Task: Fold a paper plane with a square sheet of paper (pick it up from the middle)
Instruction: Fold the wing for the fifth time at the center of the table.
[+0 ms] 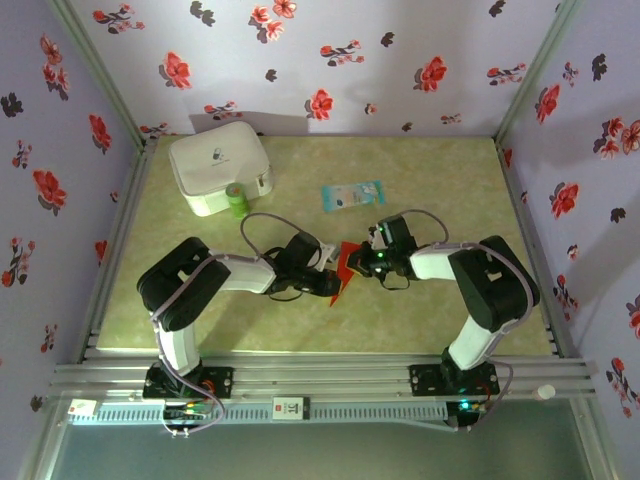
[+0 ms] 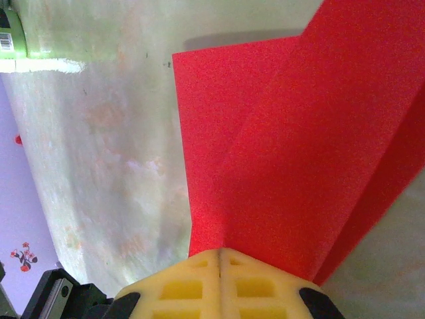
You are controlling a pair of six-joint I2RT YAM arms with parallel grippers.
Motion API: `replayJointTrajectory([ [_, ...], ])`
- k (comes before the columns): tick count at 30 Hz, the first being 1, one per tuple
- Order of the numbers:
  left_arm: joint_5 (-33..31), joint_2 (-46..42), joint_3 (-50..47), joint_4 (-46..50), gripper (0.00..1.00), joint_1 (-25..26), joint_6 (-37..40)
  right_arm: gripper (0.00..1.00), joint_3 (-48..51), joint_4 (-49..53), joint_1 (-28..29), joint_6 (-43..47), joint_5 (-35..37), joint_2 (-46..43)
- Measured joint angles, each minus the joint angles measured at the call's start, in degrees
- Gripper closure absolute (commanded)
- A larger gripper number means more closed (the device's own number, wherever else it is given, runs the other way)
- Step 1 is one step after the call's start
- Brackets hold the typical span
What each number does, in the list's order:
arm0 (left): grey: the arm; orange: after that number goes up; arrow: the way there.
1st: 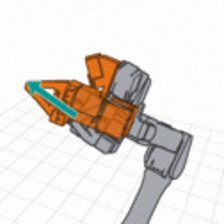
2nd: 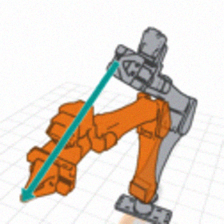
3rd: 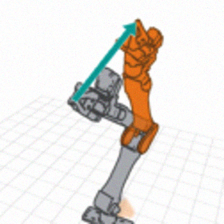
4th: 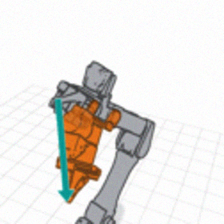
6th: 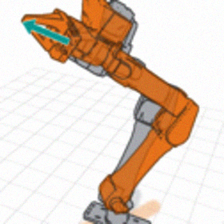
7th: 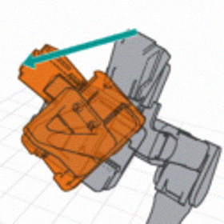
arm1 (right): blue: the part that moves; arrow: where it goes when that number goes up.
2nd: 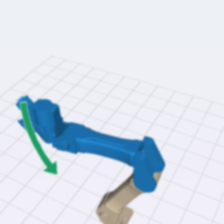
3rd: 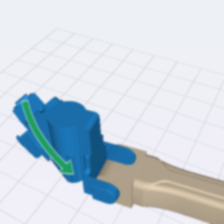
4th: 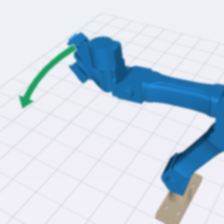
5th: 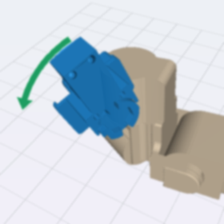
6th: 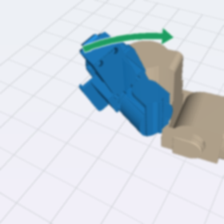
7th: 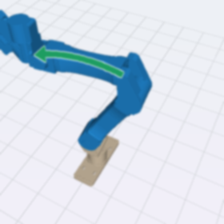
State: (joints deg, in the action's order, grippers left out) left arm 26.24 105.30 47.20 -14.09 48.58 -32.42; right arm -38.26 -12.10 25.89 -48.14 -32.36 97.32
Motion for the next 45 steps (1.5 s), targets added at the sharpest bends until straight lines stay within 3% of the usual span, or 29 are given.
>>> replayJointTrajectory([
  [14, 0.83, -0.63, 0.00, 0.81, 0.85, -0.11, -0.09, 0.97, -0.57, -0.02, 0.26, 0.17, -0.04, 1.64],
  [31, 1.49, -2.89, -3.34, -0.61, 0.85, -0.28, -3.93, 0.97, -0.57, 0.00, 0.26, 0.22, -0.02, 1.66],
  [41, 3.61, -3.17, -5.92, -4.26, 0.99, -0.70, -6.40, 0.97, -0.57, 0.15, 0.26, 0.70, 0.00, 1.66],
  [45, 4.28, -3.17, -6.54, -5.46, 1.00, -0.87, -6.64, 0.97, -0.61, 0.35, 0.26, 1.22, -0.02, 1.66],
])
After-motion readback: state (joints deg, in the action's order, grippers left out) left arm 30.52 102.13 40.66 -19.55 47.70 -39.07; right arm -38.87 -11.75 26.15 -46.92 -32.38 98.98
